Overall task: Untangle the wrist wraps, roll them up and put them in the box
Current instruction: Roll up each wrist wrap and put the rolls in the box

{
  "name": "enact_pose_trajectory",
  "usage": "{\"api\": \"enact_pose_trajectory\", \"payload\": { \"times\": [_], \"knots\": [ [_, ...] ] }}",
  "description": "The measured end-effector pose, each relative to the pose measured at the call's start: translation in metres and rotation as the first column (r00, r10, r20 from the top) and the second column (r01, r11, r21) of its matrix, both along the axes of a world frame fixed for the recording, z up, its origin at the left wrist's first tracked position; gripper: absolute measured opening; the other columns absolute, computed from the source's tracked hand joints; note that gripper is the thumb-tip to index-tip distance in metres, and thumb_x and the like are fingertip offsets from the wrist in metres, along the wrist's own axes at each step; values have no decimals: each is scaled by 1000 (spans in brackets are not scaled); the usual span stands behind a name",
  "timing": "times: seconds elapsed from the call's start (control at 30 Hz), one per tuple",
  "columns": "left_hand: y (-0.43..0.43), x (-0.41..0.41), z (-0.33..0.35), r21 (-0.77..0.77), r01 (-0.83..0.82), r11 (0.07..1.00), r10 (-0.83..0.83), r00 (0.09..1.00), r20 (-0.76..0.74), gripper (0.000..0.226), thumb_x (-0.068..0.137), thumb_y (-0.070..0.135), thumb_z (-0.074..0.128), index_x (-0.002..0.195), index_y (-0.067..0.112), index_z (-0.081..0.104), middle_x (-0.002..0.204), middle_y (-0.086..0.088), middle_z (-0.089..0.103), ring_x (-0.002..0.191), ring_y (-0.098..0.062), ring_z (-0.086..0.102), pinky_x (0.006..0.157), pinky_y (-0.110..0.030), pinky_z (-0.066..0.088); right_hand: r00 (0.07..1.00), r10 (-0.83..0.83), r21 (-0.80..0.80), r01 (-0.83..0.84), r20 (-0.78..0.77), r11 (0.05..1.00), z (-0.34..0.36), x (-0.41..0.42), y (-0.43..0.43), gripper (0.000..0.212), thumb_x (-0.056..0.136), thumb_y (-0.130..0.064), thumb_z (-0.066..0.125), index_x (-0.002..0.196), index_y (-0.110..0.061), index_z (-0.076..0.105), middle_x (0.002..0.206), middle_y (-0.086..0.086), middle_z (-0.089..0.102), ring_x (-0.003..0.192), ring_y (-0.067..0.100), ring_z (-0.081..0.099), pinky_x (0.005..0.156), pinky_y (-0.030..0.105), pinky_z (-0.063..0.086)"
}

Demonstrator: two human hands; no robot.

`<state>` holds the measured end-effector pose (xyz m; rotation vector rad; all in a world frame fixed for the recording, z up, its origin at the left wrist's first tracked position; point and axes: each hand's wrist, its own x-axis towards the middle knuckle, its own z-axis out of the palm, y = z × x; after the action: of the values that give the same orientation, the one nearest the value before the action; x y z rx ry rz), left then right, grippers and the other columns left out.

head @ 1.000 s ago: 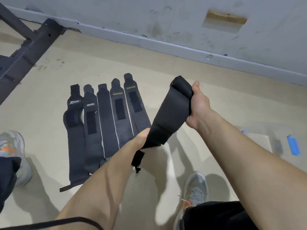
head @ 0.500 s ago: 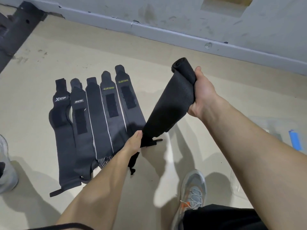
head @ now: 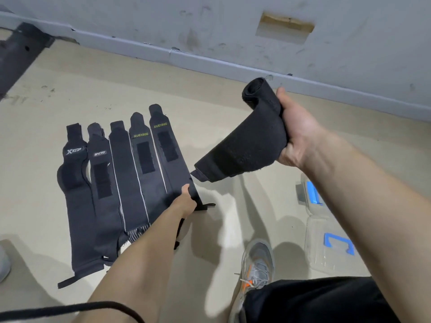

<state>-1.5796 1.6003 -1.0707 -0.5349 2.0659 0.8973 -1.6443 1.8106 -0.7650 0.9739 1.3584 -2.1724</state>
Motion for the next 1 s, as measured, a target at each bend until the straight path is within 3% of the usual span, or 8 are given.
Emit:
{"api": "enact_pose_trajectory", "payload": {
  "times": [0.13,0.3,0.4,0.53,0.67,0.8,0.87,1.0],
  "knots": [
    [-7,4,32,30,-152,988,155,946,-284,48,99,8,43,144,21,53,140,-4,62,117,-25,57,93,-27,42,998,59,41,-60,35,997,4,18,-12,50,97,-64,52,88,-17,69,59,0,66,49,18,65,54,28,58],
    [-13,-7,130,250,-287,925,370,832,-414,31,107,24,43,124,16,69,123,-3,71,112,-21,64,102,-34,48,982,190,144,-187,-10,972,21,43,-29,52,96,-63,53,105,-14,69,70,4,72,56,21,70,57,30,57],
    [-2,-5,220,601,-299,741,542,794,-274,42,110,38,38,110,12,71,99,-9,78,90,-22,70,92,-41,51,969,240,218,-223,-55,950,33,64,-36,55,96,-62,55,105,-10,71,80,8,76,64,26,73,60,33,59],
    [4,28,316,795,-181,579,473,869,-146,77,100,70,34,129,5,64,105,-20,74,93,-31,72,81,-42,58,956,268,263,-231,-116,937,47,101,-44,58,98,-61,52,108,-7,71,92,13,79,78,30,77,72,39,63],
    [5,72,358,727,-8,687,307,910,-279,44,105,47,48,97,8,67,61,6,65,48,-6,62,45,-17,46,937,291,288,-230,-191,929,47,139,-55,58,99,-58,53,111,-4,71,95,13,79,84,30,78,78,43,63],
    [-11,90,351,627,5,779,286,887,-362,28,97,28,69,115,6,69,85,-1,74,71,-13,70,68,-30,56,925,298,294,-224,-237,929,39,163,-67,49,100,-51,56,116,-6,67,101,14,78,88,28,77,76,39,62],
    [-15,96,347,614,-22,789,311,876,-368,25,96,21,72,119,12,68,80,4,74,71,-12,71,72,-32,59,920,284,278,-208,-269,938,34,171,-68,46,99,-50,60,117,-8,63,105,12,77,90,26,77,73,37,61],
    [-15,102,342,628,19,778,346,822,-453,28,94,8,73,120,17,66,103,-7,74,90,-13,71,78,-30,59,901,305,250,-232,-310,940,36,174,-69,33,100,-43,60,110,-11,65,100,9,77,84,23,76,69,34,60]
  ]
}}
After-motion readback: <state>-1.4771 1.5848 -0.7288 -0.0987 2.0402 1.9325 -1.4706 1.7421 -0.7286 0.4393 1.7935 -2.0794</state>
